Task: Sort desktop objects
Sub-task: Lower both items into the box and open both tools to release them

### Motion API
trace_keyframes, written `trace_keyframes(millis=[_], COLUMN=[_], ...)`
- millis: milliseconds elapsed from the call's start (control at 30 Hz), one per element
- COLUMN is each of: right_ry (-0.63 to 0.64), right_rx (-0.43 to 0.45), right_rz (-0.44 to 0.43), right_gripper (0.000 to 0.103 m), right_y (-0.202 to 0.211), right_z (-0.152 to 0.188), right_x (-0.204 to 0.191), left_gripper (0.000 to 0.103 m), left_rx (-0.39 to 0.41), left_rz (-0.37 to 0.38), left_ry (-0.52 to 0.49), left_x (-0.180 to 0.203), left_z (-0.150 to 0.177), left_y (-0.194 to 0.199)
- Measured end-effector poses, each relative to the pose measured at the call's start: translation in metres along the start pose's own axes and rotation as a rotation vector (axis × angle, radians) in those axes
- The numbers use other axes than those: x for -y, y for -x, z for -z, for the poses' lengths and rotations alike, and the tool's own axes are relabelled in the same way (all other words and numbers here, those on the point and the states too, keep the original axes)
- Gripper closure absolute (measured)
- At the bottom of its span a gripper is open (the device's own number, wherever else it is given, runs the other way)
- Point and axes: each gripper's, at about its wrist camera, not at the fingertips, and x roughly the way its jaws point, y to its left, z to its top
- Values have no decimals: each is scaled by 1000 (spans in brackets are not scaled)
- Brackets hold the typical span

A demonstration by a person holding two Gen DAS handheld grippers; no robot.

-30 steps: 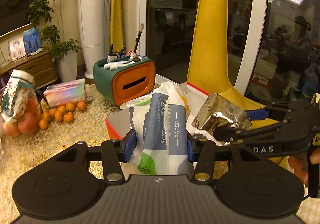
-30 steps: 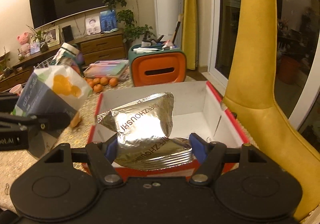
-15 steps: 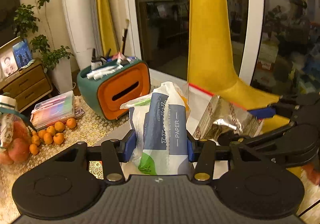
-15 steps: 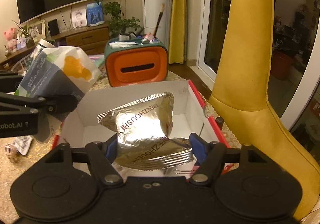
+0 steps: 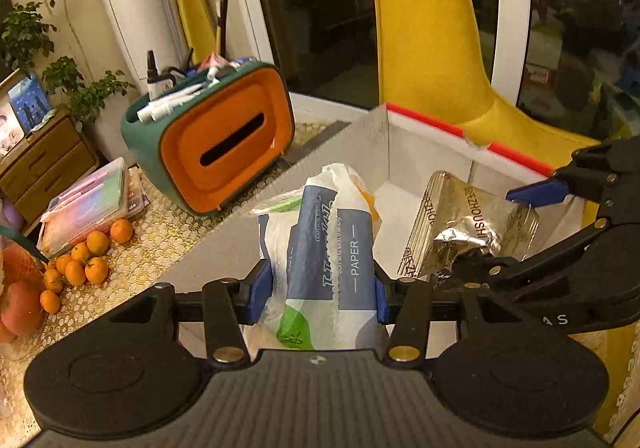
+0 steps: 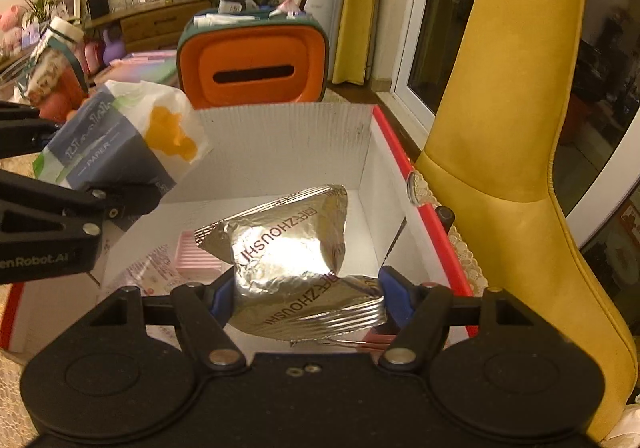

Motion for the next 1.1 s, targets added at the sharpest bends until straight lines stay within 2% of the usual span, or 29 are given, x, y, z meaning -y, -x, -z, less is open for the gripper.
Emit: trace_keyframes(millis=[233, 433, 800, 1000, 1067, 1100], right_ry=[37, 54, 83, 100, 100, 102], right_rx=[-25, -43, -71, -67, -63, -61], right_rz=[21, 23, 10, 20, 14, 12], right_gripper=[31, 31, 31, 28, 25, 24], right_y=[-13, -25, -32, -32, -32, -31], right_z=[3, -1, 0, 5, 6, 6], right_x=[2, -1, -2, -5, -4, -5], left_gripper=[54, 54, 52, 45, 41, 36], left_rx=[-48, -127, -186, -216, -210, -208], left_rz=[14, 22, 48, 62, 54, 50], left_ry=[-8, -33, -44, -23, -13, -8], left_x=[0, 5, 9, 4, 2, 1], left_z=[1, 5, 12, 11, 12, 12], left_y=[-20, -39, -51, -54, -53, -53])
